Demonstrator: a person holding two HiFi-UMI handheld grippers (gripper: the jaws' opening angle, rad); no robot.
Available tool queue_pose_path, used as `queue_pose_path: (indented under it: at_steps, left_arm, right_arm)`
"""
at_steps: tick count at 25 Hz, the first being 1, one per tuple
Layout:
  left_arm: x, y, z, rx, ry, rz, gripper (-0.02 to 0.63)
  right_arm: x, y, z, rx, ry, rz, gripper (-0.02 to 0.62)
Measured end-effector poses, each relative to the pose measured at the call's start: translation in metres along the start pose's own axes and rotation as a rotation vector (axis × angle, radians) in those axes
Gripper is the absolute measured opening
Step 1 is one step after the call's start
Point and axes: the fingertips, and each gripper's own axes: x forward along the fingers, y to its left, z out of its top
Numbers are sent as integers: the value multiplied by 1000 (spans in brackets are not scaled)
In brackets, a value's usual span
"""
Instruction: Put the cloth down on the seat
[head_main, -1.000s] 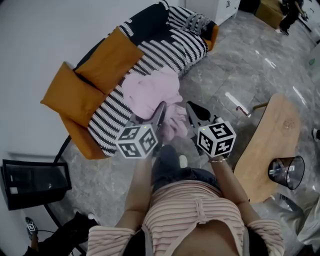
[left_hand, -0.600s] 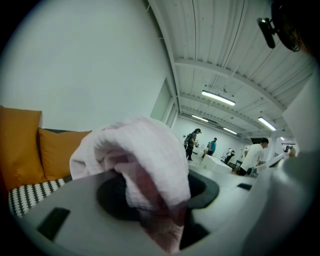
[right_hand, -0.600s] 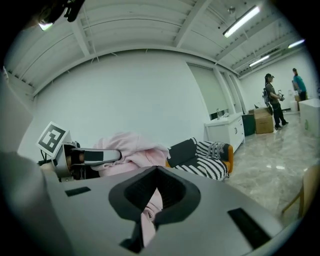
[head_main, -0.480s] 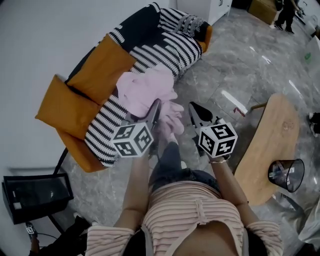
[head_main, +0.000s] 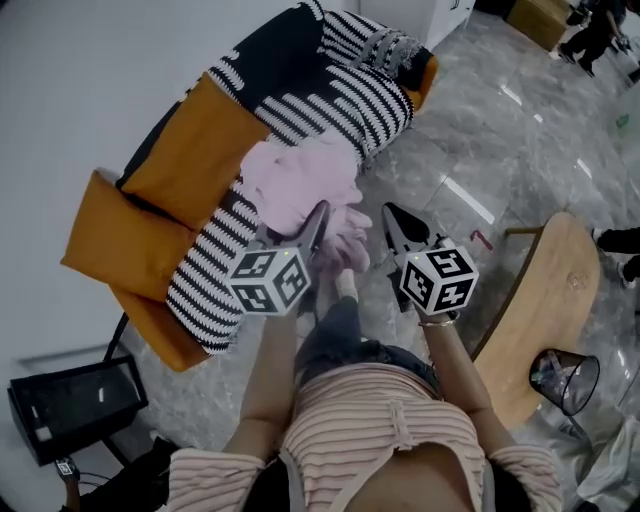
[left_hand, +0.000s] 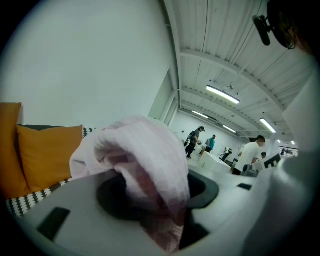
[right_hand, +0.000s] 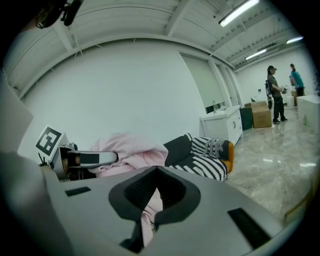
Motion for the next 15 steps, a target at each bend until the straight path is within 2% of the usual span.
queue_pose_path:
  at_steps: [6,15]
  left_arm:
    - [56,33,27,-10,24,-15,216]
    - [107,75,54,-24,59,-34,216]
  right_arm:
    - [61,-28,27,10,20,-18,8]
    - [131,-40,48,21,62,-28,8]
